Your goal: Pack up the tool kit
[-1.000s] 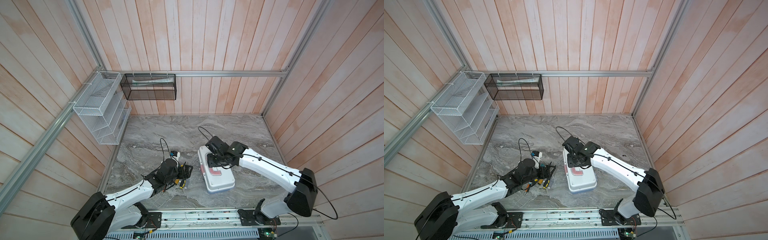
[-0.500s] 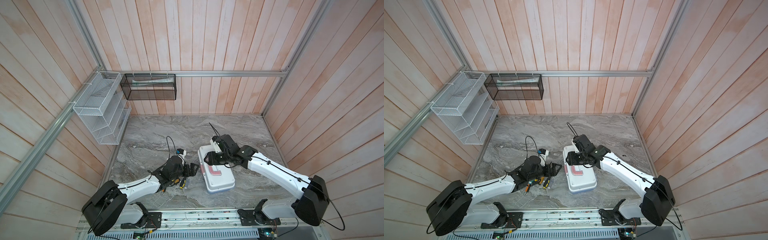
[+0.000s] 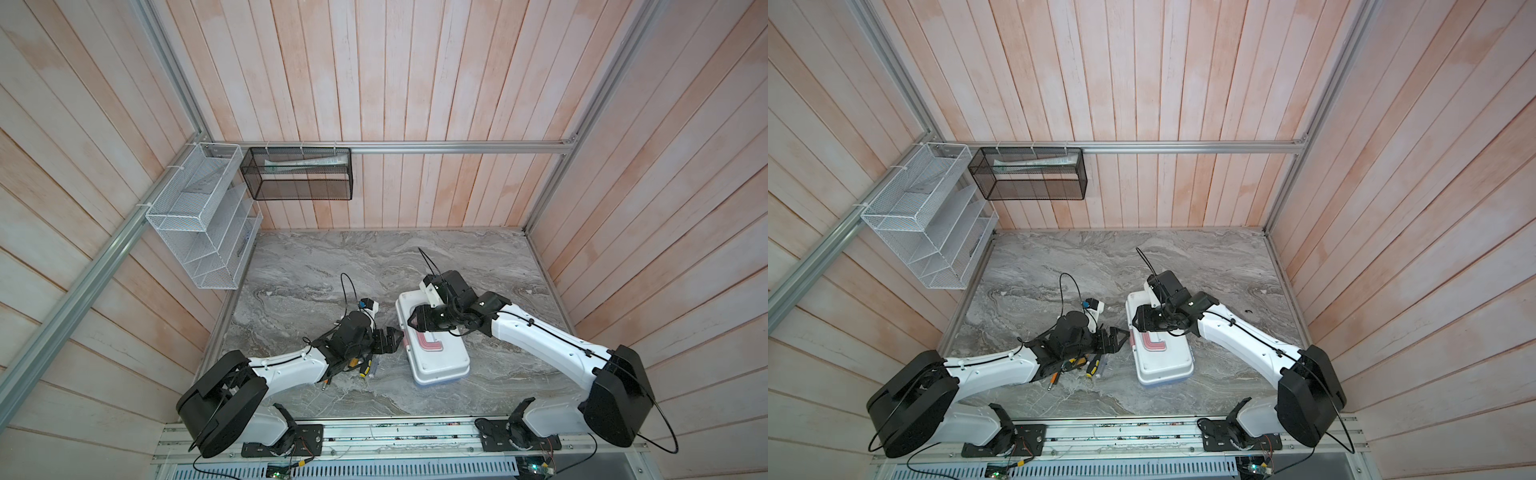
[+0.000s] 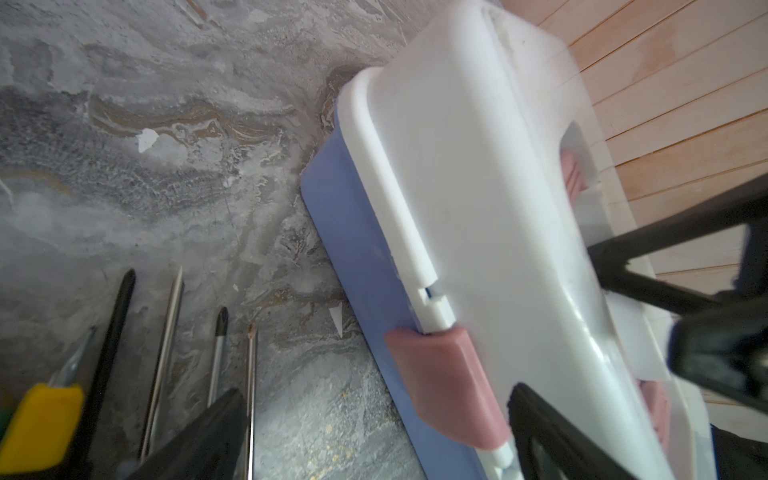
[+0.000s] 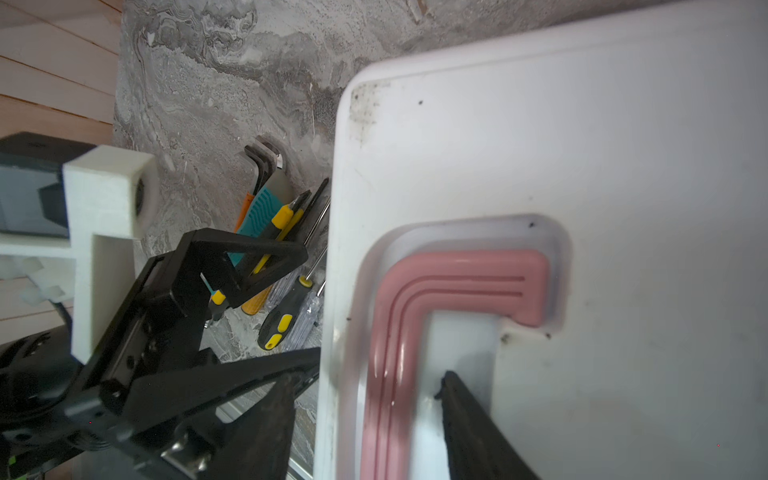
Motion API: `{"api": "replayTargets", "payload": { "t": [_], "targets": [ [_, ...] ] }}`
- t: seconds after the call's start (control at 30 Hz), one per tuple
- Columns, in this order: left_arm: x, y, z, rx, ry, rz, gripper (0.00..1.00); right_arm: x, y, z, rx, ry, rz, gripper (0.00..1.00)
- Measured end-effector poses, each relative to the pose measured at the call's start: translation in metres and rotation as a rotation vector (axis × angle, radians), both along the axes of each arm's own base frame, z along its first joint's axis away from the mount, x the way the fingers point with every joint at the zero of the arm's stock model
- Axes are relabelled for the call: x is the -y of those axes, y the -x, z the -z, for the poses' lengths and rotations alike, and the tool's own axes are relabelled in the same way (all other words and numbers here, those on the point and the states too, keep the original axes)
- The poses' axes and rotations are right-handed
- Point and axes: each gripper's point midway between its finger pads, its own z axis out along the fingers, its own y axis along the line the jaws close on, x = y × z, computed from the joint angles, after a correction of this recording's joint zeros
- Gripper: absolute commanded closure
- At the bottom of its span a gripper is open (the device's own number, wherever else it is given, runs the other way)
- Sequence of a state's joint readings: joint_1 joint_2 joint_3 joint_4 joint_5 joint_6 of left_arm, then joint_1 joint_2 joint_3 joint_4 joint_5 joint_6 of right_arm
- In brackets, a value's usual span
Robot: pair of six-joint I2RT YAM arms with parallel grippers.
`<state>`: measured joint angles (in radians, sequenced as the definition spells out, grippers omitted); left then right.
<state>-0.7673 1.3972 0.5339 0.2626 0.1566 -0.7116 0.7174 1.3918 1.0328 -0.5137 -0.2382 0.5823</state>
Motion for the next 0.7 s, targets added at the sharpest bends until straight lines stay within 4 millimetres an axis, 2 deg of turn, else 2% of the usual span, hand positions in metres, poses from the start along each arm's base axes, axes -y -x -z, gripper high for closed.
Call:
{"api": "replayTargets", "payload": {
  "t": [0.17,0.33,0.7],
  "targets": [
    [0.005,-0.005,-0.004,0.012,-0.002,0.006,0.0,-0.007,-0.001,0.0,0.01,-0.047,-0.018,0.43],
    [0.005,-0.014,-0.006,0.04,-0.057,0.007,0.0,-0.006,-0.004,-0.001,0.021,-0.132,-0.009,0.43],
    [0.001,-0.024,0.001,0.056,-0.147,0.007,0.0,0.003,0.0,-0.017,0.011,-0.524,-0.014,0.47]
  ]
}}
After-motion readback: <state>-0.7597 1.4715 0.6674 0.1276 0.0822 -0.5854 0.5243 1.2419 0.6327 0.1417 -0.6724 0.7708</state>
